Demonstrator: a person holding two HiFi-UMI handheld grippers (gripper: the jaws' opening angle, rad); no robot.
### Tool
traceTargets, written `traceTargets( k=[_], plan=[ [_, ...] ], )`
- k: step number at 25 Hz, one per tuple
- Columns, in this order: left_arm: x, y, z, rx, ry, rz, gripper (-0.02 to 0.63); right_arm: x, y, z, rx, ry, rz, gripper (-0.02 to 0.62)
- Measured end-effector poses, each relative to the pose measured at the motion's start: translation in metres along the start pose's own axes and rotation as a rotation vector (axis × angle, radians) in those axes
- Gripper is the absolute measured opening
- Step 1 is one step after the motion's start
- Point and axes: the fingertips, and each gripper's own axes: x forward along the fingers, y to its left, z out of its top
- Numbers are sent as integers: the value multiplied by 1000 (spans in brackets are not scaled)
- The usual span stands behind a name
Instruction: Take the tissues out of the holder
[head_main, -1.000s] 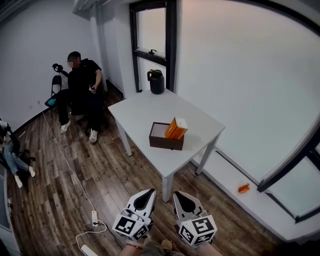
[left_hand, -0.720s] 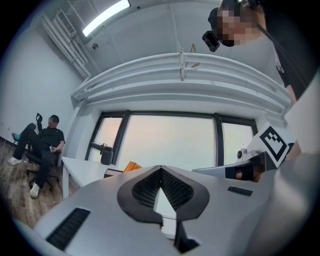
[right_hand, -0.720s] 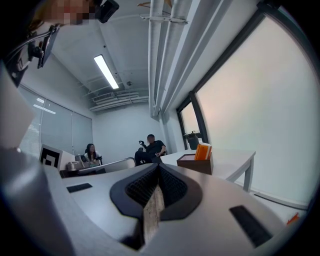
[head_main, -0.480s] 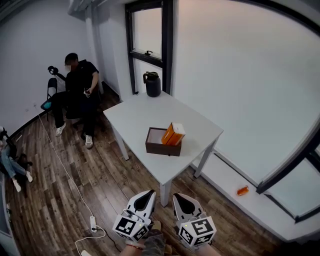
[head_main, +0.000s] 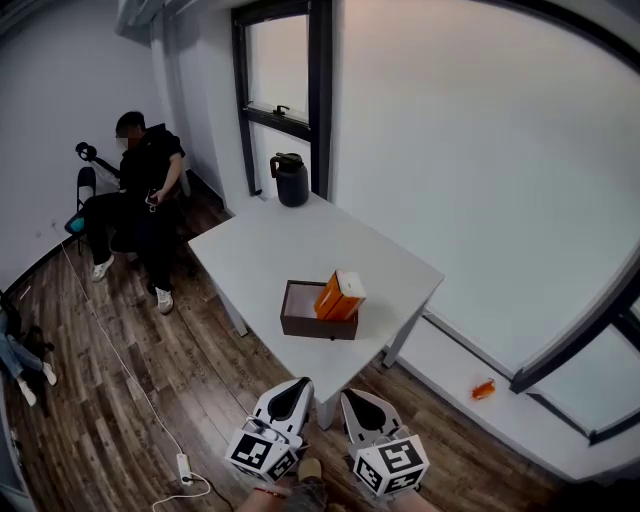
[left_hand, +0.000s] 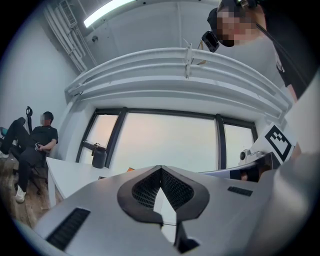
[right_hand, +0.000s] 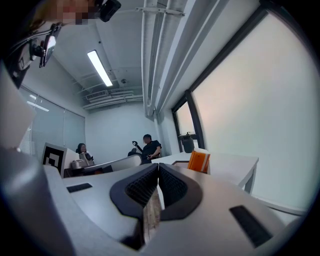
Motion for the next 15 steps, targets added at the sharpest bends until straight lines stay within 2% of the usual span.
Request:
traceTargets(
  k=[15],
  plan=[
    [82, 75, -4, -15, 33, -100, 5, 97, -45, 13, 25, 1, -94, 5]
  ],
)
